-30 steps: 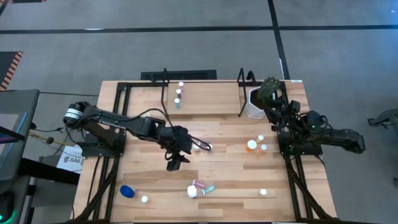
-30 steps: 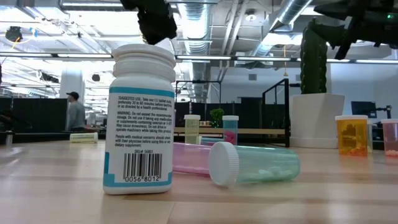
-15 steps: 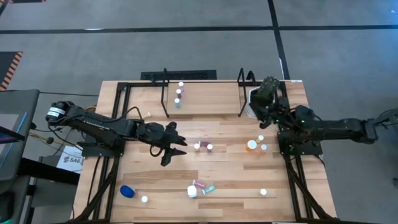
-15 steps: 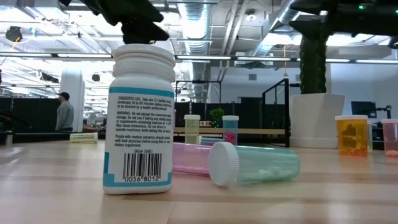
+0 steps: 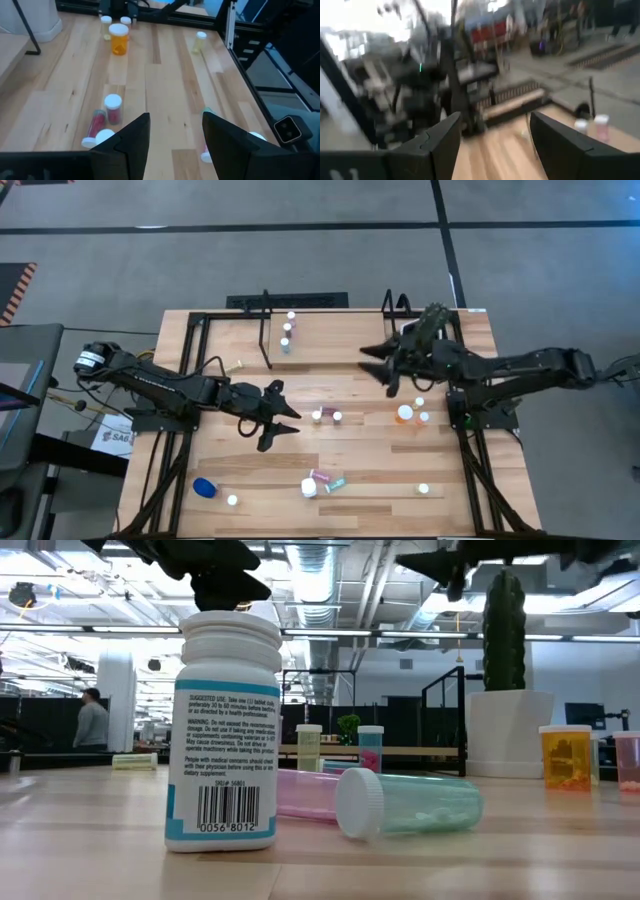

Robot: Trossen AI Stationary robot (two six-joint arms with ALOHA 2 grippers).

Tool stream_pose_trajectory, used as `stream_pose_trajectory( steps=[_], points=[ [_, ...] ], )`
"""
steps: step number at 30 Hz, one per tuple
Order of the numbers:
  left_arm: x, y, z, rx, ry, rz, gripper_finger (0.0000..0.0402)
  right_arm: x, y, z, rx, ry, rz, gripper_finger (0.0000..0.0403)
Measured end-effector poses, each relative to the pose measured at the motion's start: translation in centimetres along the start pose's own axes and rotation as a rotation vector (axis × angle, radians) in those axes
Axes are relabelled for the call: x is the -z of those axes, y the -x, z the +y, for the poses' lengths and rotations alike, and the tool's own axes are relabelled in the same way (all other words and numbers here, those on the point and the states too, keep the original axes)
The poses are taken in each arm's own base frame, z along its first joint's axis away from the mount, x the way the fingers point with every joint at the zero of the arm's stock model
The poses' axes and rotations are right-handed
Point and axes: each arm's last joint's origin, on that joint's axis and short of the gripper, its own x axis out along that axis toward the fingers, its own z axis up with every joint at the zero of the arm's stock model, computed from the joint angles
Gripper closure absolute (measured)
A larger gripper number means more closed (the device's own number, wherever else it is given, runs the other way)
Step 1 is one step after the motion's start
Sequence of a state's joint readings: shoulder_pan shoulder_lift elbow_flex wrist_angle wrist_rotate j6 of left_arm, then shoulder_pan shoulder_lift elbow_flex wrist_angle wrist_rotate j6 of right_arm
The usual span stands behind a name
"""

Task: Pick and place medicine bottles onto shelf by color
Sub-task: Put the blue pill bottle on the shelf

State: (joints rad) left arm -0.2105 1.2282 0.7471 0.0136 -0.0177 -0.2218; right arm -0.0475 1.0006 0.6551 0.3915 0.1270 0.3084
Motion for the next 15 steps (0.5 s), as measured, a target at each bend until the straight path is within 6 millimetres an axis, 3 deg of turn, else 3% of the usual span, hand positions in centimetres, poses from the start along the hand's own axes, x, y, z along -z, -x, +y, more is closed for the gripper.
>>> stream_pose_trajectory(
  steps=[9, 15],
  points=[
    [0.4, 0.0, -0.5, -0.009, -0.003, 0.024, 0.0233, -1.7, -3.0, 2.8, 0.059, 0.054, 0.382, 0.0143],
    [0.4, 0.0, -0.4, -0.027, -0.003, 0.028, 0.0233, -0.3, -5.0, 3.6, 0.155, 0.03, 0.659, 0.0143]
  ],
)
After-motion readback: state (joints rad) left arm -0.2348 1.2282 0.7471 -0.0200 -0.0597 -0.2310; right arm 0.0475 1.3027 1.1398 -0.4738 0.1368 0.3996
